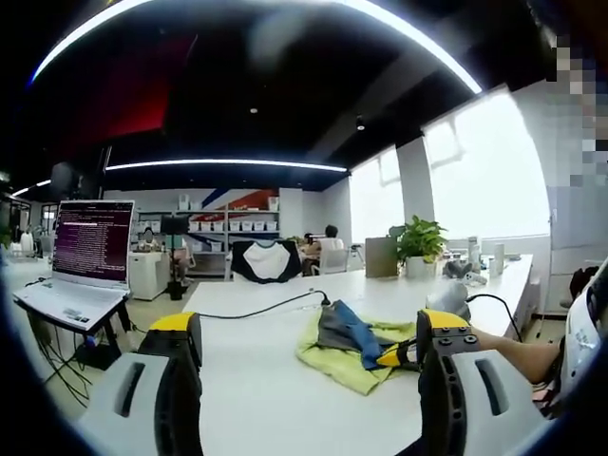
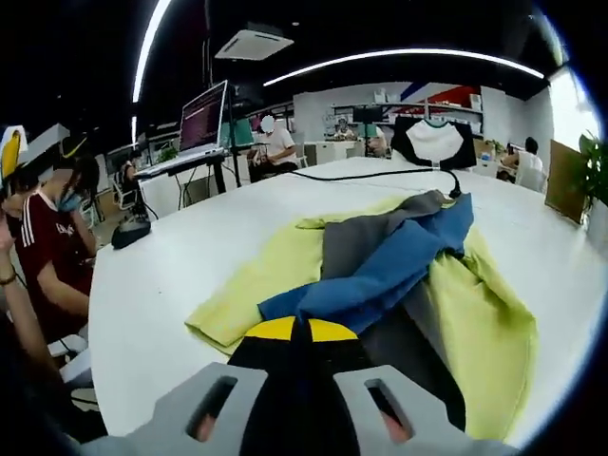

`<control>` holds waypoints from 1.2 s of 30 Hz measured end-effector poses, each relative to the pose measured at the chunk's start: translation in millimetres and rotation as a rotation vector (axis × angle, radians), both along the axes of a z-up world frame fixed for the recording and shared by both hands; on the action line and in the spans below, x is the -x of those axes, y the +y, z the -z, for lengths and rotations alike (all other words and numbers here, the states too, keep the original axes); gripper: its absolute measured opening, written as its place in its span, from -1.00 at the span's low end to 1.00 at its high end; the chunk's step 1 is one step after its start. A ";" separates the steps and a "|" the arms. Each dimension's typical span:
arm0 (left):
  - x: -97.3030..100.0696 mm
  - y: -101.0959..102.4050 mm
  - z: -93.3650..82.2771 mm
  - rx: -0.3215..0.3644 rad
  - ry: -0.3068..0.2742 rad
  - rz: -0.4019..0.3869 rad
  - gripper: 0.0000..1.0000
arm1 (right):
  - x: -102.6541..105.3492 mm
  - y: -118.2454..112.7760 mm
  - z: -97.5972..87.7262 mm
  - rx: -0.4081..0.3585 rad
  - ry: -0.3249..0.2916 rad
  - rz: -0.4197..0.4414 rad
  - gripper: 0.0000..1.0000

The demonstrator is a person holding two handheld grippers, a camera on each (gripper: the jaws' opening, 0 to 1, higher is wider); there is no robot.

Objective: Fold the garment on the visible template until the final outline fits inside the template.

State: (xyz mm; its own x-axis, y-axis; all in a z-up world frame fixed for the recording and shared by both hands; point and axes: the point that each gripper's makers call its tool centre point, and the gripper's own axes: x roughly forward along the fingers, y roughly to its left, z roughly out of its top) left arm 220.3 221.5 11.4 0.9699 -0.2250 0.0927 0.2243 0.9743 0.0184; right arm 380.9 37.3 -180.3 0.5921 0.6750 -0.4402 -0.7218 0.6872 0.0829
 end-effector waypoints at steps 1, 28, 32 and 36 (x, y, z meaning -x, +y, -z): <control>-0.5 -0.7 0.8 0.000 0.003 0.002 0.98 | -0.2 0.5 -0.4 0.003 -0.004 -0.002 -1.00; -2.6 0.9 3.3 -0.002 0.018 0.000 0.97 | 0.0 -2.0 -32.8 -0.025 -0.030 -0.020 -1.00; -3.2 1.5 3.2 -0.002 0.022 0.002 0.97 | -1.6 -2.9 -38.8 -0.024 -0.045 -0.021 -1.00; -3.4 0.4 3.7 -0.003 0.023 0.004 0.97 | -3.4 -4.2 -41.7 -0.013 -0.057 -0.021 -1.00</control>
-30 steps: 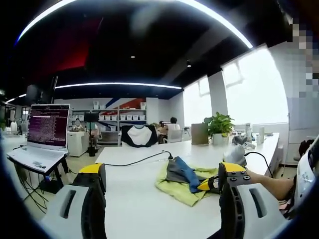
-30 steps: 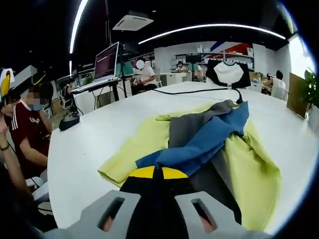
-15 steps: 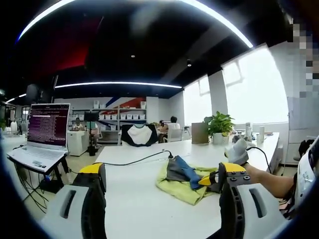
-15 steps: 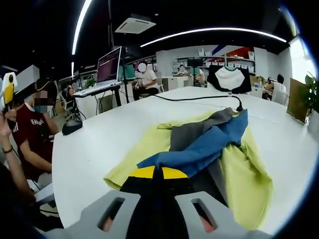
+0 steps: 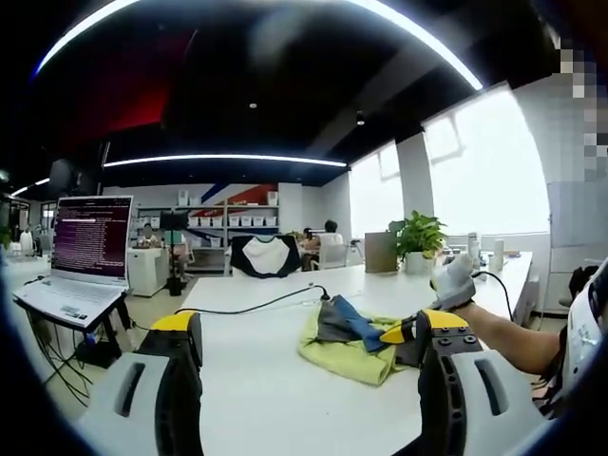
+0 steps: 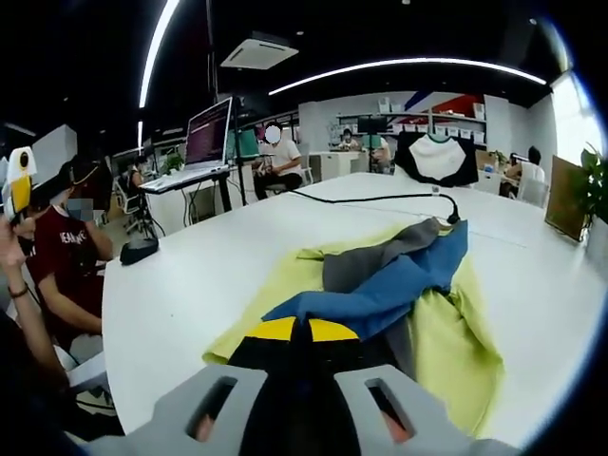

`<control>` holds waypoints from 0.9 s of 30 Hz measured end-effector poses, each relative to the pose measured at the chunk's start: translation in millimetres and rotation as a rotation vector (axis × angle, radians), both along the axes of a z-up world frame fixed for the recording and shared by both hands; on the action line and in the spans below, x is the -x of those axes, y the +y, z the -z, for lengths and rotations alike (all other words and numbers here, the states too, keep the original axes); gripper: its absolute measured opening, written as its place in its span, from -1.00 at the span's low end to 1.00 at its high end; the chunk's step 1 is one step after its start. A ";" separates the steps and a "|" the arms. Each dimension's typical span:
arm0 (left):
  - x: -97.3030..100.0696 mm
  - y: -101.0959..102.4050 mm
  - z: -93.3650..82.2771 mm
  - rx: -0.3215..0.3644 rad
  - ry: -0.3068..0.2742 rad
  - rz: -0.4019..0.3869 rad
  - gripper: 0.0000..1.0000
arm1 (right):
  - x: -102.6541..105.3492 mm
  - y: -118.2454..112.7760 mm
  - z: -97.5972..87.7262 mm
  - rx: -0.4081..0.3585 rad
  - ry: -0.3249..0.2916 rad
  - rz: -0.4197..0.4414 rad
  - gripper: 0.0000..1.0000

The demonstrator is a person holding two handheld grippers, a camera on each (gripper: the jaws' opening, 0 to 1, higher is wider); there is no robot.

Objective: Fold the garment on the visible template until the final outline fits inside the template.

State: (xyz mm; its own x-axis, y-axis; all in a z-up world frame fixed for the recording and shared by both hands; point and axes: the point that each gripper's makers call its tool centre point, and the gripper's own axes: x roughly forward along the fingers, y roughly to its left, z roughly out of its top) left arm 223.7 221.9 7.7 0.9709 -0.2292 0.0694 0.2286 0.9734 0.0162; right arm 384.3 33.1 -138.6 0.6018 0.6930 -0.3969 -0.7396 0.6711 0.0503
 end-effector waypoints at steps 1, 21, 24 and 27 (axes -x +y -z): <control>0.0 -0.2 0.0 -0.001 0.000 0.000 0.97 | -0.3 -0.3 -1.1 -0.001 -0.003 0.000 -1.00; -2.1 -1.3 3.3 -0.001 0.010 0.003 0.97 | -10.6 -12.7 -29.6 0.015 -0.071 0.016 -1.00; -1.9 0.1 2.8 -0.001 0.009 0.001 0.97 | -12.5 -15.3 -33.2 0.021 -0.080 0.017 -1.00; -2.3 0.6 3.4 0.000 0.011 0.000 0.97 | -15.0 -18.4 -38.0 0.022 -0.090 0.024 -1.00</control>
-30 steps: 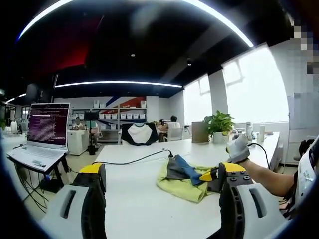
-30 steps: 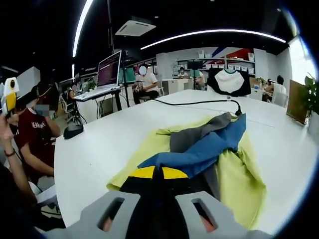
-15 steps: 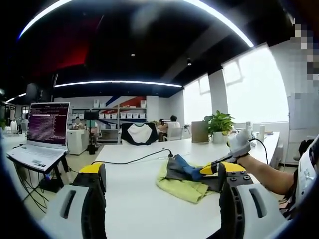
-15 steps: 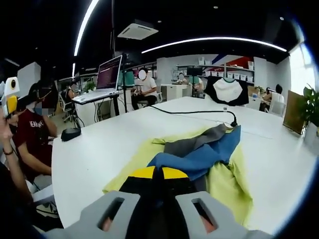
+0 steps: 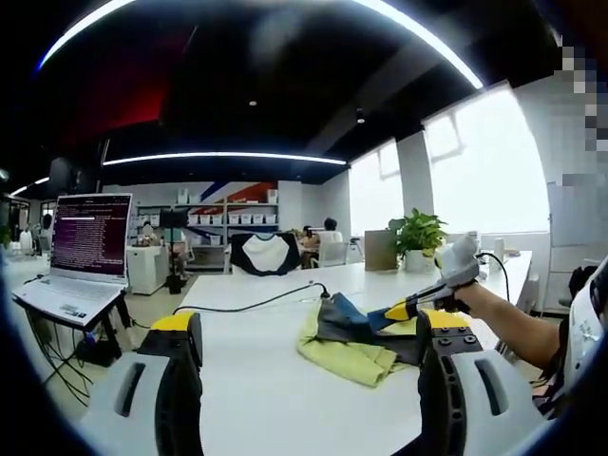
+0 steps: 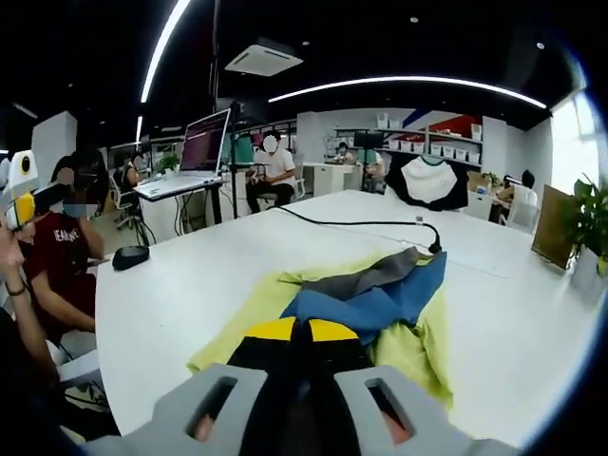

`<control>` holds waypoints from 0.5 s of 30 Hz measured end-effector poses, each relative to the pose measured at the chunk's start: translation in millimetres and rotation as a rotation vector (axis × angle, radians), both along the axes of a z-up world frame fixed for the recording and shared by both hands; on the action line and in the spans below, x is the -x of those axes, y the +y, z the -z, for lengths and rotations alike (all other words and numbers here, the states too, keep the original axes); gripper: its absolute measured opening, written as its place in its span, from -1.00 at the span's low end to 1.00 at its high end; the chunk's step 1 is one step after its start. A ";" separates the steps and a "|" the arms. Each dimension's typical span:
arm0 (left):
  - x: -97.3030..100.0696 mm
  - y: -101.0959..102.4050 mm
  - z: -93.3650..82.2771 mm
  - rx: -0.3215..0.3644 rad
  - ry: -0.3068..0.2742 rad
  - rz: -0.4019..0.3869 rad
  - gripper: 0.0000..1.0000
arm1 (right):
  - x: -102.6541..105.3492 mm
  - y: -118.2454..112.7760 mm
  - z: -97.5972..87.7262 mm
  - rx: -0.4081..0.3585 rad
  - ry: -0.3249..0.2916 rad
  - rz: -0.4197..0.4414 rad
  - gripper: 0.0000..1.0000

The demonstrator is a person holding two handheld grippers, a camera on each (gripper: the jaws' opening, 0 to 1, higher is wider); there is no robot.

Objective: Fold the garment on the visible template until the final outline fits inside the template.

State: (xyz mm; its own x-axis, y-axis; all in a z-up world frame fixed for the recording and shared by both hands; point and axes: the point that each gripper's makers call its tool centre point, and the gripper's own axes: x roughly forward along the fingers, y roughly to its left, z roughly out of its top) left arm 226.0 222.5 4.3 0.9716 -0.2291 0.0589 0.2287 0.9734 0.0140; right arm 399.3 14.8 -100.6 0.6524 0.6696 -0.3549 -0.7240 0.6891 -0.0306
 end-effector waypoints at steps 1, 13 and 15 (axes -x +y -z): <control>-0.2 0.2 0.2 0.000 0.001 0.000 0.97 | -1.2 -1.0 -1.9 0.001 -0.009 0.003 -1.00; 0.1 -2.3 -0.2 -0.005 0.000 0.006 0.97 | -11.2 -13.7 -21.6 0.026 -0.058 0.023 -1.00; -0.2 -2.5 -0.4 -0.007 0.000 0.004 0.97 | -14.0 -17.5 -27.7 0.025 -0.065 0.030 -1.00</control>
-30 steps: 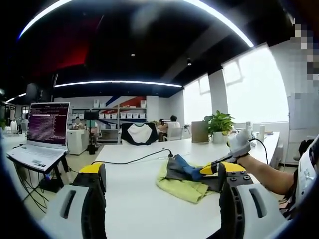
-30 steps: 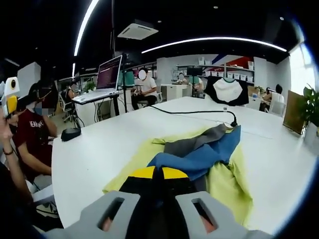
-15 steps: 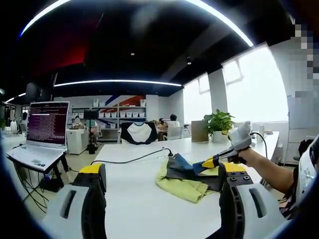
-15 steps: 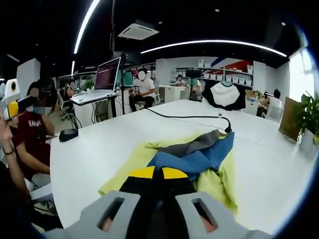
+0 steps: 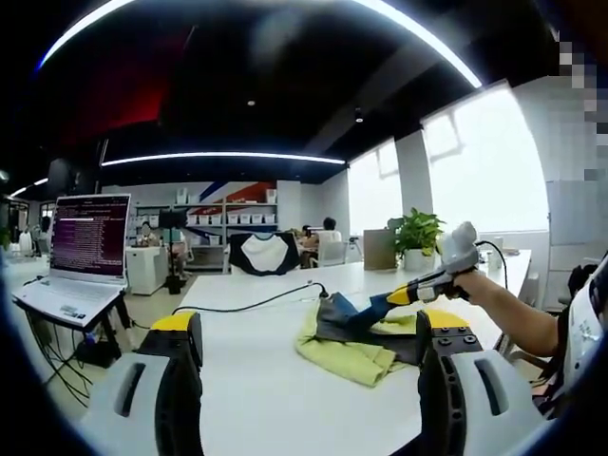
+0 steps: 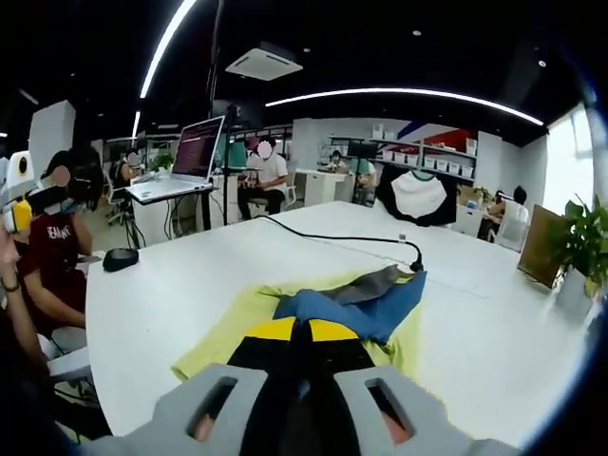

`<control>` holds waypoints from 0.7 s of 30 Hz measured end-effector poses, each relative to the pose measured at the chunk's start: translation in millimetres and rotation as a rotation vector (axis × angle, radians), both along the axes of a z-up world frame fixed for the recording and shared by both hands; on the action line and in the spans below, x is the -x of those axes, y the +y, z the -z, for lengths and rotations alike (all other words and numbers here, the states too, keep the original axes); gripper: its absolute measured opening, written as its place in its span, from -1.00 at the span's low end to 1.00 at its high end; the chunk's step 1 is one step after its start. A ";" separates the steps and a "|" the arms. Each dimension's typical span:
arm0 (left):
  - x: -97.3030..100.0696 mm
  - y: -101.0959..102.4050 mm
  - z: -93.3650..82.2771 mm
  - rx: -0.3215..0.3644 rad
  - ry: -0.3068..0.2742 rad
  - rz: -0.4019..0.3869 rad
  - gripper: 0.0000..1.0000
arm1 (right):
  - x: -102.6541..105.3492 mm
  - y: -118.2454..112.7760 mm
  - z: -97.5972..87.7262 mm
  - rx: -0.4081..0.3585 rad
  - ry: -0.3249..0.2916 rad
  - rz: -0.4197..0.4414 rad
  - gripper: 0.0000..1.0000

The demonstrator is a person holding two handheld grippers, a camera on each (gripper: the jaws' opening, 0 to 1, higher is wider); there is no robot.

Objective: Fold the garment on the visible template until the final outline fits inside the template.

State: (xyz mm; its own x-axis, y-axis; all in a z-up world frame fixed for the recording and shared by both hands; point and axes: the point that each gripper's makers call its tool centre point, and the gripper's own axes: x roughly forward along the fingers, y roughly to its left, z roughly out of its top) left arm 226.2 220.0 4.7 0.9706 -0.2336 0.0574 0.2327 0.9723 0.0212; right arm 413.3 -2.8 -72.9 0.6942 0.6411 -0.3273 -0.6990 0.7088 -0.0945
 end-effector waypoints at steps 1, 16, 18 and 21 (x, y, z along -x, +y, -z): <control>-0.3 0.0 0.1 0.001 0.001 -0.001 0.97 | -2.1 -1.8 -3.2 -0.010 0.002 0.011 -1.00; -3.5 -9.6 3.0 0.003 0.014 0.026 0.97 | -15.3 -7.1 -16.1 0.059 -0.038 0.021 -1.00; -3.9 -11.6 4.5 0.003 0.019 0.031 0.97 | -17.2 -9.8 -21.1 0.053 -0.043 0.025 -1.00; -3.7 -13.5 4.8 0.001 0.020 0.038 0.97 | -19.7 -15.5 -27.9 0.051 -0.055 0.038 -1.00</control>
